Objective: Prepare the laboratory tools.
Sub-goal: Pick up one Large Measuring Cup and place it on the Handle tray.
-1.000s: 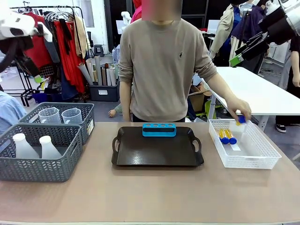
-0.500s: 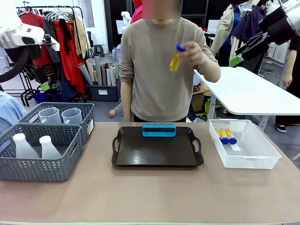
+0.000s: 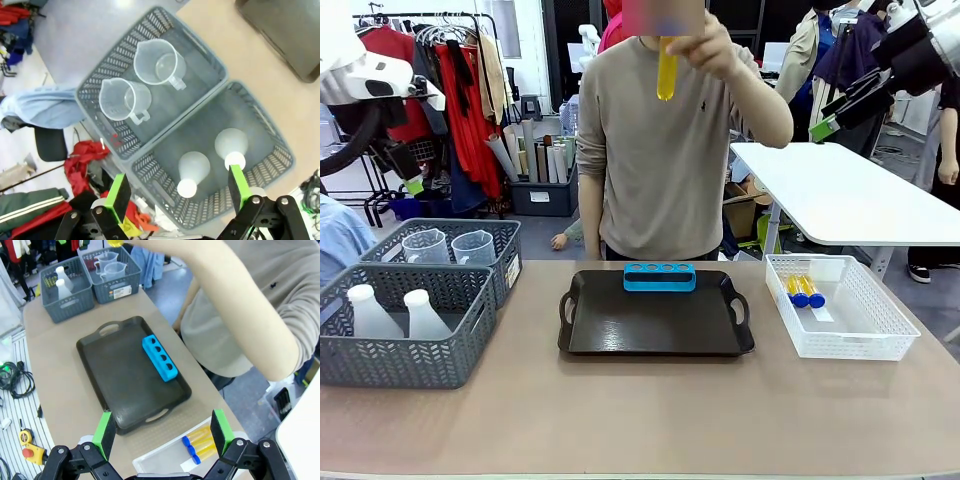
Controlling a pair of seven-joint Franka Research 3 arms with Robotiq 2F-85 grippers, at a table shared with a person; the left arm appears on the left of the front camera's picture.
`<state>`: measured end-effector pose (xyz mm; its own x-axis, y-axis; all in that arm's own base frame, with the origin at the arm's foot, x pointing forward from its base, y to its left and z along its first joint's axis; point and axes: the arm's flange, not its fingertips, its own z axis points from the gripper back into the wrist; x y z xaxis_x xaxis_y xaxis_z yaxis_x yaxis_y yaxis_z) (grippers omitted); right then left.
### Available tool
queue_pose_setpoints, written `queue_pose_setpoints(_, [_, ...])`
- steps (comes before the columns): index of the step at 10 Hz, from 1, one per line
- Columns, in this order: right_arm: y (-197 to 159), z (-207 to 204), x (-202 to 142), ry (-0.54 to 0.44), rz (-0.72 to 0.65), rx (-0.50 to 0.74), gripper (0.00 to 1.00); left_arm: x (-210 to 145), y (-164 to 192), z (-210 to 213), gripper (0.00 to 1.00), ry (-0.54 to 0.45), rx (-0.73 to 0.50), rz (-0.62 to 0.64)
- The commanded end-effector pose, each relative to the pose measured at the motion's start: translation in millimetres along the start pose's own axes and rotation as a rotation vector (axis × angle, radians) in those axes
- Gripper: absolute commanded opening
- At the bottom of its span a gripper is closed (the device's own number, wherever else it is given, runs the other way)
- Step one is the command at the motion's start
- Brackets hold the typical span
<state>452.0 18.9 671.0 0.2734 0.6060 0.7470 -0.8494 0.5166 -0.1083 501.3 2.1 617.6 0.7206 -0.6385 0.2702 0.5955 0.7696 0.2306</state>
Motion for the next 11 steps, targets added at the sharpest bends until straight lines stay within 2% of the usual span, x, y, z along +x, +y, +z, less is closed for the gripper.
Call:
queue_pose_setpoints(1, [0, 0, 0, -0.011, 0.001, 0.009, 1.0, 0, 17, -28, 1.0, 0.105, 0.013, 0.118])
queue_pose_setpoints(2, [0, 0, 0, -0.011, 0.001, 0.009, 1.0, -2, 26, -50, 1.0, 0.12, 0.083, 0.184])
queue_pose_setpoints(4, [0, 0, 0, -0.011, 0.001, 0.009, 1.0, -7, 55, -96, 1.0, 0.128, 0.02, 0.297])
queue_pose_setpoints(6, [0, 0, 0, -0.011, 0.001, 0.009, 1.0, -7, 79, -138, 1.0, 0.152, 0.015, 0.464])
queue_pose_setpoints(7, [0, 0, 0, -0.011, 0.001, 0.009, 1.0, -6, 85, -150, 1.0, 0.115, 0.046, 0.524])
queue_pose_setpoints(9, [0, 0, 0, -0.011, 0.001, 0.009, 1.0, -7, 84, -141, 1.0, 0.055, -0.03, 0.516])
queue_pose_setpoints(10, [0, 0, 0, -0.011, 0.001, 0.009, 1.0, -16, 87, -160, 1.0, 0.136, 0.024, 0.498])
queue_pose_setpoints(11, [0, 0, 0, -0.011, 0.001, 0.009, 1.0, -16, 87, -160, 1.0, 0.136, 0.024, 0.498])
